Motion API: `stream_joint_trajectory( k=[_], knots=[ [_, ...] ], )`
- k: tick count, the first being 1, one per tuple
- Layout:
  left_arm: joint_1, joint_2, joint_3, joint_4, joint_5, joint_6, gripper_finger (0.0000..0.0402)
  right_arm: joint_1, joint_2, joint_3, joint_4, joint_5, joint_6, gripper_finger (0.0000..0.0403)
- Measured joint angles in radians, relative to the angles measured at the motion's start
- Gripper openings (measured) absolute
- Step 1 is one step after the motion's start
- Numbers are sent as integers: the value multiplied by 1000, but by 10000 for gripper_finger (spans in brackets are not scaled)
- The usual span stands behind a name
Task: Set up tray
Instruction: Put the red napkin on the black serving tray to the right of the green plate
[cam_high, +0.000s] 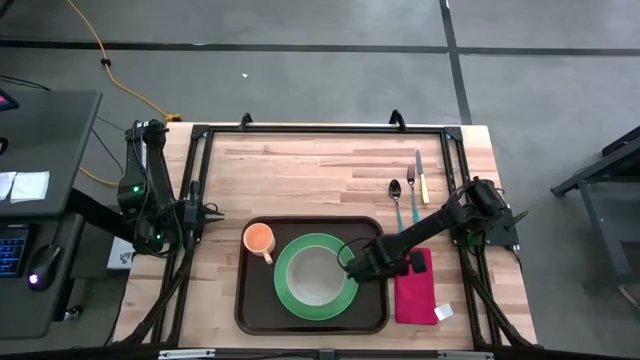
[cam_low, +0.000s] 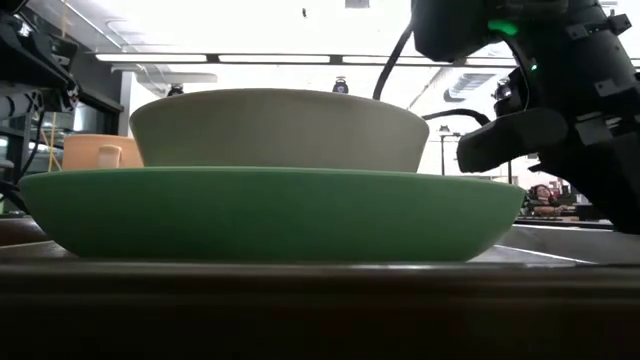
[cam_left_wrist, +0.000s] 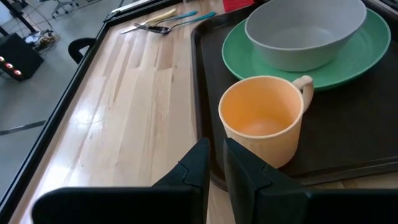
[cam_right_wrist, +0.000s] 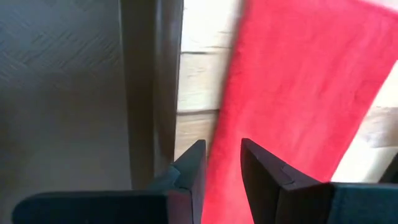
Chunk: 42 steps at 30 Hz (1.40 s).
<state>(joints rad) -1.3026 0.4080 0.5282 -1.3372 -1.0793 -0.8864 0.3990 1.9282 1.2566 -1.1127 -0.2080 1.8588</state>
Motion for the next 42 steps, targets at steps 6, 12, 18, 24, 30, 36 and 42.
stream_joint_trajectory(
  k=[6,12,18,24,30,36,42],
  knots=[
    [0,0,0,0,3,0,79,-1,-1,-76,102,-33,4,78],
    [0,0,0,0,31,0,79,-1,-4,-91,124,-41,0,78],
    [0,0,0,0,35,0,79,-1,-4,-91,124,-41,-41,78],
    [0,0,0,0,35,0,79,-1,-3,-92,125,-47,-42,78],
    [0,0,0,0,35,0,79,-1,-2,-92,124,-43,-33,78],
    [0,0,0,0,35,0,79,-2,-2,-93,123,-27,-28,78],
    [0,0,0,0,36,0,79,-1,-2,-93,122,-18,-34,78]
  ],
)
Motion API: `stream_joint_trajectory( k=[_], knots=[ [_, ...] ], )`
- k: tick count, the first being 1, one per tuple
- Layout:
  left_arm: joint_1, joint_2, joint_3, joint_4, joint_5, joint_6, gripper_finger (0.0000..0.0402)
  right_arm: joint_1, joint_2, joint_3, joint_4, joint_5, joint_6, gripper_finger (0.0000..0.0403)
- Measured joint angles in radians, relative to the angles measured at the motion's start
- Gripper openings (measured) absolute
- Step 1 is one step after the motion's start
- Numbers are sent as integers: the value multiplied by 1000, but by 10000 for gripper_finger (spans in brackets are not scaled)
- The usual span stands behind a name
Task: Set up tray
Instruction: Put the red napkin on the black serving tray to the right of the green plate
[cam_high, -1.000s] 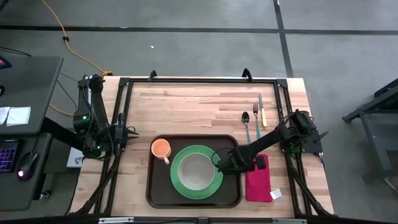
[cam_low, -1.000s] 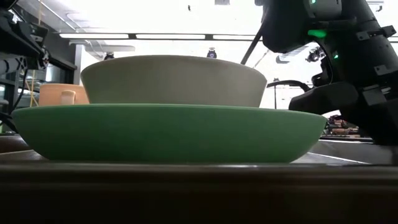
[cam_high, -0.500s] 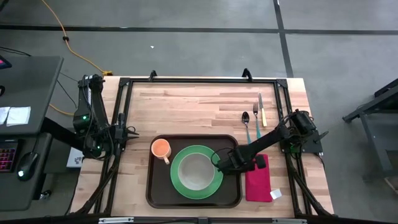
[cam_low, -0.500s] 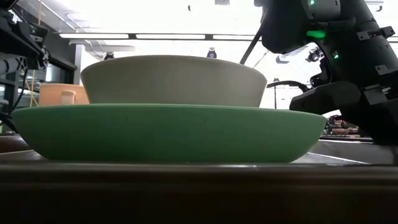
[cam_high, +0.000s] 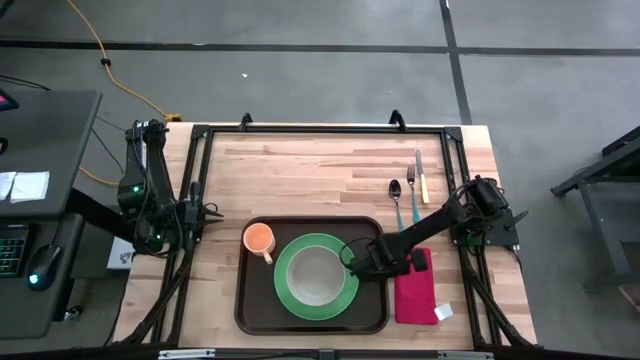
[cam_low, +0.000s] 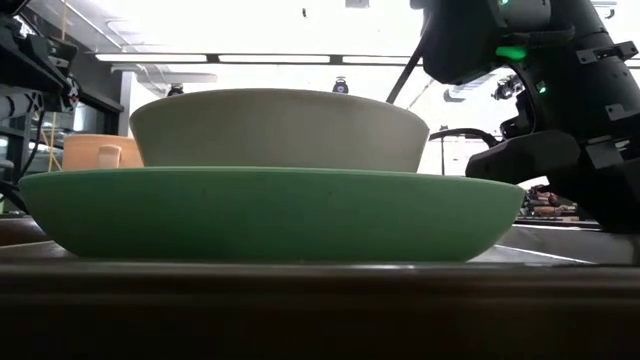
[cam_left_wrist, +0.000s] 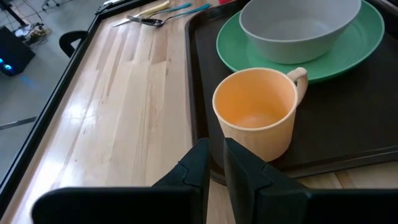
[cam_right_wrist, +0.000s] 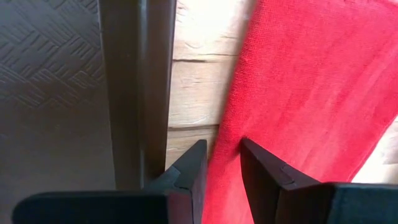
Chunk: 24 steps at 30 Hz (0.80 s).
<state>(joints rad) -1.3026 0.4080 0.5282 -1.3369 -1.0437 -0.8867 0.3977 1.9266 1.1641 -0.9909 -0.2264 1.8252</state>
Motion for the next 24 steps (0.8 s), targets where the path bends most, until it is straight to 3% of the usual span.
stream_joint_trajectory(
  k=[24],
  knots=[
    [0,0,0,0,0,0,79,0,1,0,7,-2,-52,78]
  ],
)
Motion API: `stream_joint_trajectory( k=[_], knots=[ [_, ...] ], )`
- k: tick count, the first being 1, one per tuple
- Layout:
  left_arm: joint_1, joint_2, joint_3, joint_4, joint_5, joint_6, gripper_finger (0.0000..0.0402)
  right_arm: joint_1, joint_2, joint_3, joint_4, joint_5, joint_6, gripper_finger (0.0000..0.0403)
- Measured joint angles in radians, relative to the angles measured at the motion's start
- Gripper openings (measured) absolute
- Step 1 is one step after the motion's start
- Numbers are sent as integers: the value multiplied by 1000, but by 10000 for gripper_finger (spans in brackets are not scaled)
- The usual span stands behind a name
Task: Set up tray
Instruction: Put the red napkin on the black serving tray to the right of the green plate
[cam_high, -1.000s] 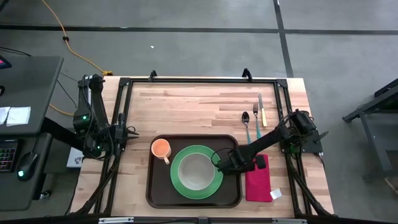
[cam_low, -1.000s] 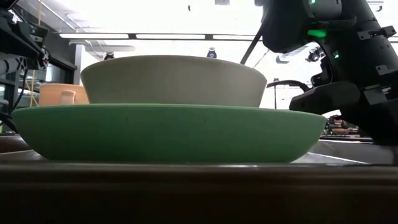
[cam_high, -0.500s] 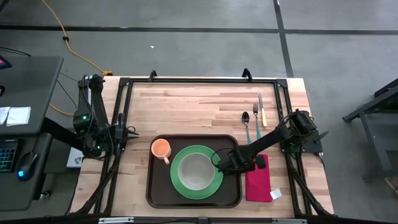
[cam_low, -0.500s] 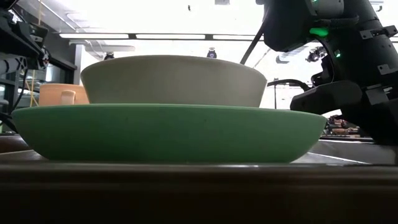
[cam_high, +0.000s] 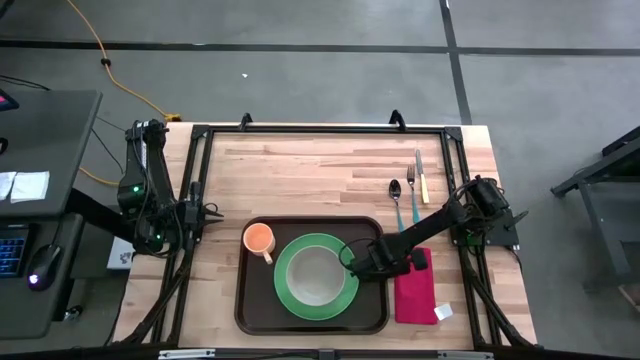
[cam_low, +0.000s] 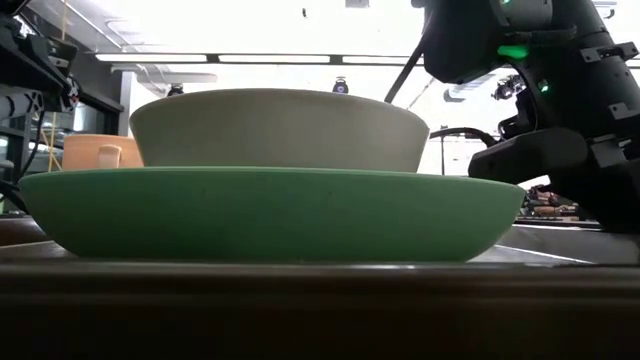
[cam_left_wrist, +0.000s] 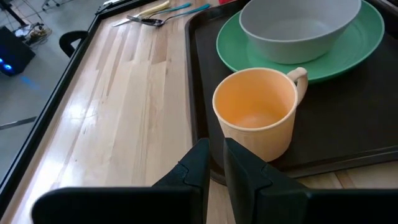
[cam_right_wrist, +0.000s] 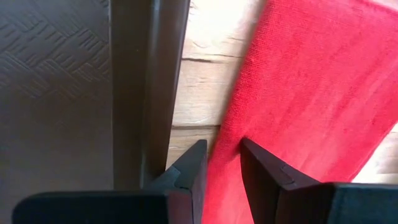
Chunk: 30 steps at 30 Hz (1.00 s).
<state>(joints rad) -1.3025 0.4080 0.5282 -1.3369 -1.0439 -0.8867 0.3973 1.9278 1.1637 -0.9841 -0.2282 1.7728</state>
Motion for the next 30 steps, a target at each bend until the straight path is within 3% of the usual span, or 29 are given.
stream_joint_trajectory(
  k=[30],
  knots=[
    [0,0,0,0,1,0,79,-1,0,0,-5,-24,25,78]
  ],
)
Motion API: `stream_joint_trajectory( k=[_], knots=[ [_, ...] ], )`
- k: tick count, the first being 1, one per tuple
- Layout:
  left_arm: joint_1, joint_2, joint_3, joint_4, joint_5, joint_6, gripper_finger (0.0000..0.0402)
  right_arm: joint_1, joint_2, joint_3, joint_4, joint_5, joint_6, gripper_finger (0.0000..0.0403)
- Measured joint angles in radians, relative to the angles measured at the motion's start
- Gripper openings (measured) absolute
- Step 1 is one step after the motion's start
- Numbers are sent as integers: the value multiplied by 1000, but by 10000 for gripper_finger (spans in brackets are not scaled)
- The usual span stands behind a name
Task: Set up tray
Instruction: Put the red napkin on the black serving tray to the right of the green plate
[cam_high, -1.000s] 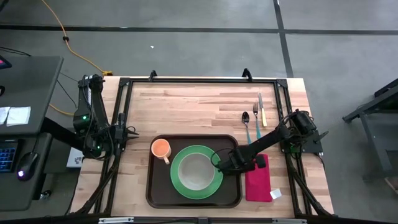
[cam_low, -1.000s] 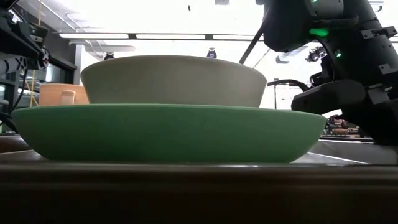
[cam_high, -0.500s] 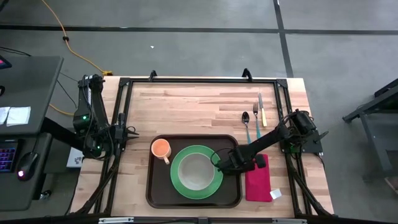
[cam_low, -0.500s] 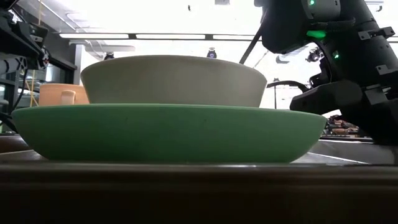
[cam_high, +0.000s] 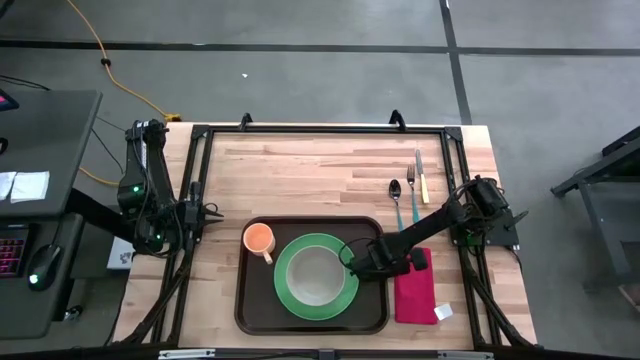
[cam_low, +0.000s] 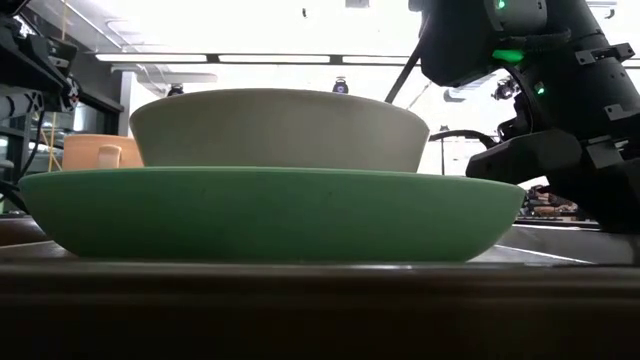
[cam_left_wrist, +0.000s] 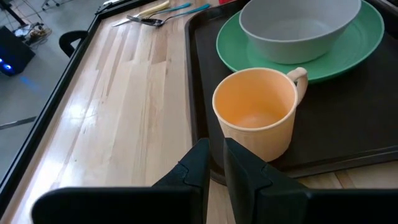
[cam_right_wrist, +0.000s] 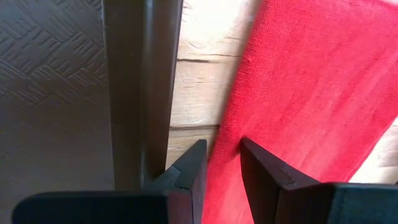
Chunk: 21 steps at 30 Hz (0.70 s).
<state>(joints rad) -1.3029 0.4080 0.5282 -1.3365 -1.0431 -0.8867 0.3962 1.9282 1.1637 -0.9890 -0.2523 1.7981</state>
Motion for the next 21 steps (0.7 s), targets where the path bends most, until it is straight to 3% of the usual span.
stream_joint_trajectory(
  k=[13,21],
  knots=[
    [0,0,0,0,0,0,79,0,0,0,-7,-23,-5,72],
    [0,0,0,0,0,0,79,2,3,-3,-29,-56,-8,7]
  ],
)
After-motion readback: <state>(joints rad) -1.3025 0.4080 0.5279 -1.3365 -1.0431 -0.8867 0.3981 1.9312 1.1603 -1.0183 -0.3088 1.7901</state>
